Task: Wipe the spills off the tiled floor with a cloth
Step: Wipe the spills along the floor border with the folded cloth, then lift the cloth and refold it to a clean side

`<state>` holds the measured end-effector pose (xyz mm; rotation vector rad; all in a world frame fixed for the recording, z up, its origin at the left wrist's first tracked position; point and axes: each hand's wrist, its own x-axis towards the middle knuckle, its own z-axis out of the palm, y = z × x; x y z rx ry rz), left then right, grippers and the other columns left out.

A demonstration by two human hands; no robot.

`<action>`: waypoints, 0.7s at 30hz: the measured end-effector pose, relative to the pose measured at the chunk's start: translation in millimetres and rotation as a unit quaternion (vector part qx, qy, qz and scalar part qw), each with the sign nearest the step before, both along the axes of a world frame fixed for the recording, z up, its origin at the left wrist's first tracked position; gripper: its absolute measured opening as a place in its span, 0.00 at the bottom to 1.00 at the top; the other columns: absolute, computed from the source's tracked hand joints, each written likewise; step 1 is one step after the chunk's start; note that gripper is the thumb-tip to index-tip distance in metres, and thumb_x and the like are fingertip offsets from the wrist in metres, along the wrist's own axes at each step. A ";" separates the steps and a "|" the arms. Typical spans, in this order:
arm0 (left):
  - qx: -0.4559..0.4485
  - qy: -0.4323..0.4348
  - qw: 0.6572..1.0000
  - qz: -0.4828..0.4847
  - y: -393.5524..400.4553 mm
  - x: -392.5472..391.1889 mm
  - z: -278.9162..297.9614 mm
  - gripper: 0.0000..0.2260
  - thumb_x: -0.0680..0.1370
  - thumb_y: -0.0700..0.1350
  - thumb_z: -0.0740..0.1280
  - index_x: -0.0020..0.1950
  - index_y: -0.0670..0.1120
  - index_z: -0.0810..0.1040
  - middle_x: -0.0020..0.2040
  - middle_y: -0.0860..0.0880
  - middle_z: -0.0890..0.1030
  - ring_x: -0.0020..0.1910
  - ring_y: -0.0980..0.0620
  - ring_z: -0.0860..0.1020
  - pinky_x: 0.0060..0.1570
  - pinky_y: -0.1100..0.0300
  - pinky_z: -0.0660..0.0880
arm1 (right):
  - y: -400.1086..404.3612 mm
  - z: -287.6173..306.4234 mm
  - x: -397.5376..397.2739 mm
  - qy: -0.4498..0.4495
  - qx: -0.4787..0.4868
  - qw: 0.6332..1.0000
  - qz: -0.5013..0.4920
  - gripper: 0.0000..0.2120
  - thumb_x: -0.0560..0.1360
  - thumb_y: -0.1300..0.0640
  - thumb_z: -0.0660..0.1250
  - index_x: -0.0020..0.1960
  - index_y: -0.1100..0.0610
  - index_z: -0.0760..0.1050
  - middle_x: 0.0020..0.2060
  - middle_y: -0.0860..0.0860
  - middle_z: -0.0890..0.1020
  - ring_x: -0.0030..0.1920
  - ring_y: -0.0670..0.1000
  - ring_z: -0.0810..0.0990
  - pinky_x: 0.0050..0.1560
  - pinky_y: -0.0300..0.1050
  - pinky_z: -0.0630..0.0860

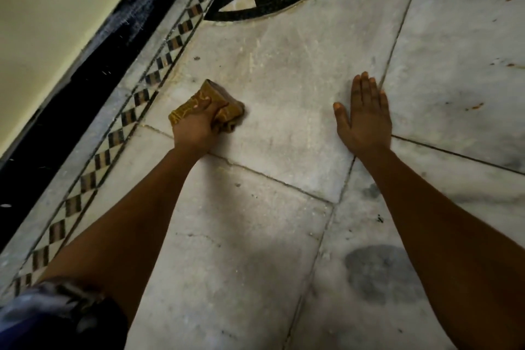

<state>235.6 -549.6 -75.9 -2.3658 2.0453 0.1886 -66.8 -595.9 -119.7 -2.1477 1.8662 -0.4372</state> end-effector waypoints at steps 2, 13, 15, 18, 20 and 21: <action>-0.020 0.012 0.999 -0.026 10.5 -9.4 3.9 0.18 0.78 0.48 0.63 0.68 0.50 0.70 0.66 0.41 0.73 0.60 0.38 0.73 0.54 0.50 0.69 | 11.8 1.8 -1.1 -0.001 0.013 1.000 0.016 0.30 0.81 0.48 0.52 0.76 0.61 0.47 0.76 0.57 0.51 0.76 0.53 0.48 0.74 0.46 0.41; 0.066 0.330 0.941 -0.020 76.8 -84.6 54.6 0.14 0.78 0.47 0.63 0.64 0.54 0.71 0.54 0.47 0.80 0.52 0.47 0.77 0.48 0.58 0.73 | 91.3 66.5 -23.7 -0.001 -0.011 1.000 0.018 0.30 0.80 0.48 0.53 0.76 0.62 0.50 0.76 0.58 0.53 0.76 0.55 0.51 0.74 0.47 0.44; 0.062 0.482 0.874 0.015 81.3 -106.2 75.9 0.09 0.78 0.45 0.63 0.58 0.54 0.74 0.52 0.51 0.80 0.51 0.51 0.77 0.48 0.62 0.73 | 114.8 86.3 -34.6 -0.017 -0.021 1.000 -0.012 0.29 0.80 0.50 0.56 0.76 0.62 0.51 0.76 0.58 0.53 0.76 0.55 0.51 0.74 0.46 0.44; 0.082 0.631 0.768 0.068 86.2 -146.8 105.1 0.07 0.79 0.45 0.63 0.56 0.53 0.76 0.52 0.51 0.81 0.52 0.52 0.79 0.49 0.62 0.75 | 149.5 110.7 -51.2 -0.049 -0.017 0.998 -0.039 0.28 0.80 0.50 0.55 0.76 0.60 0.51 0.76 0.56 0.52 0.76 0.54 0.50 0.74 0.46 0.43; 0.101 0.690 0.711 0.089 88.0 -178.8 122.6 0.08 0.79 0.45 0.63 0.56 0.53 0.76 0.53 0.49 0.82 0.51 0.51 0.80 0.49 0.60 0.76 | 166.4 129.5 -70.6 -0.074 -0.019 0.995 -0.061 0.28 0.81 0.50 0.55 0.76 0.59 0.52 0.76 0.55 0.53 0.76 0.52 0.49 0.74 0.46 0.44; 0.111 0.714 0.685 0.096 88.5 -194.4 129.3 0.09 0.79 0.45 0.62 0.58 0.52 0.76 0.53 0.48 0.82 0.51 0.50 0.80 0.48 0.59 0.77 | 172.6 138.5 -81.3 -0.080 -0.020 0.994 -0.067 0.27 0.81 0.49 0.54 0.76 0.58 0.52 0.76 0.54 0.53 0.76 0.51 0.49 0.74 0.45 0.45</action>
